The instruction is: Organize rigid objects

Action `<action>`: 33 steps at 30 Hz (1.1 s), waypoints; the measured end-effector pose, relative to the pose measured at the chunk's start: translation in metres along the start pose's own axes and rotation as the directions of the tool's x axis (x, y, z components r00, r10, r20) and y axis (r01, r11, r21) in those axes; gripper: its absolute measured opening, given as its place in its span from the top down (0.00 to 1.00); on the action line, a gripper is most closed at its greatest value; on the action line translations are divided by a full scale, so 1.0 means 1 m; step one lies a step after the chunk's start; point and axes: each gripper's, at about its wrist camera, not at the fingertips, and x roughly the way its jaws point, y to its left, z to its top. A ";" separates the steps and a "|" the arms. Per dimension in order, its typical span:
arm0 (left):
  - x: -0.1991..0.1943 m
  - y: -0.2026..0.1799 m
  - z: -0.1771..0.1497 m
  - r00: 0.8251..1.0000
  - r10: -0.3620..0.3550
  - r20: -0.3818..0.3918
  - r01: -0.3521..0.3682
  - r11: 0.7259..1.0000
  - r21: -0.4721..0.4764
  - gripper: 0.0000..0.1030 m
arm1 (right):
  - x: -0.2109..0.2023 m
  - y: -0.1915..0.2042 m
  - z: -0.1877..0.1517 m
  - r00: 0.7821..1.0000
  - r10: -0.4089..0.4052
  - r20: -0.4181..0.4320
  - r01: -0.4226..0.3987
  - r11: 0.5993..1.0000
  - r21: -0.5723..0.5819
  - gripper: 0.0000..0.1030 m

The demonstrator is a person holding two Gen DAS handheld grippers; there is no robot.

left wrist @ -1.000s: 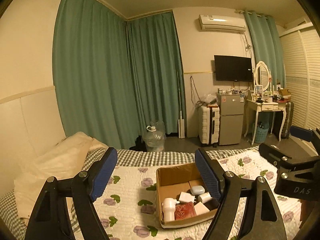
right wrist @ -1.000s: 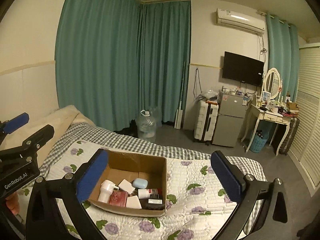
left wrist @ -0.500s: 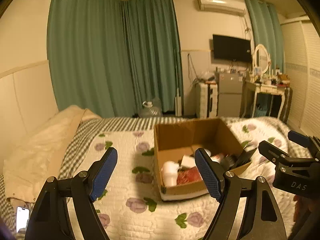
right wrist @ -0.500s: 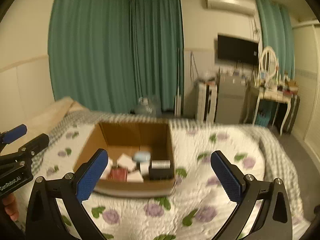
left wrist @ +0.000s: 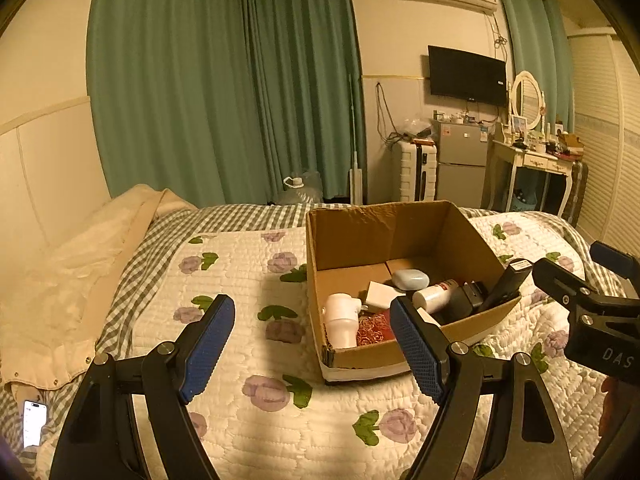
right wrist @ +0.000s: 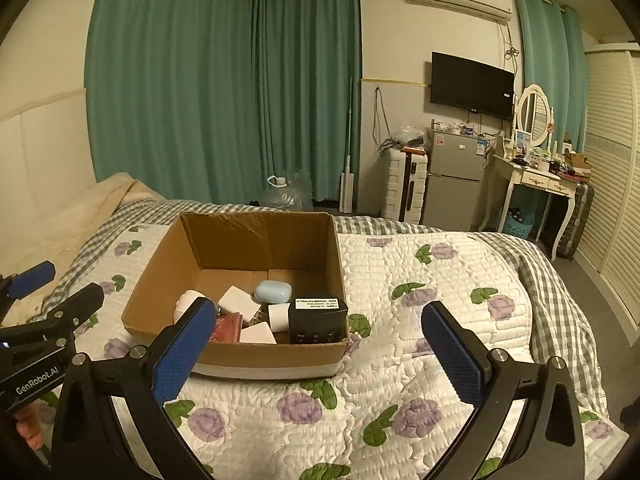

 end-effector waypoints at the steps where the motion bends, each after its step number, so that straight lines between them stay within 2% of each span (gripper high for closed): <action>1: 0.000 0.000 -0.001 1.000 -0.001 0.000 0.001 1.000 -0.001 0.20 | -0.001 0.000 0.000 1.000 0.001 0.001 -0.001 1.000 0.000 0.00; 33: -0.002 -0.001 0.002 1.000 -0.018 -0.008 0.018 1.000 -0.003 0.20 | -0.003 0.001 -0.002 1.000 -0.014 0.002 0.014 1.000 -0.019 0.00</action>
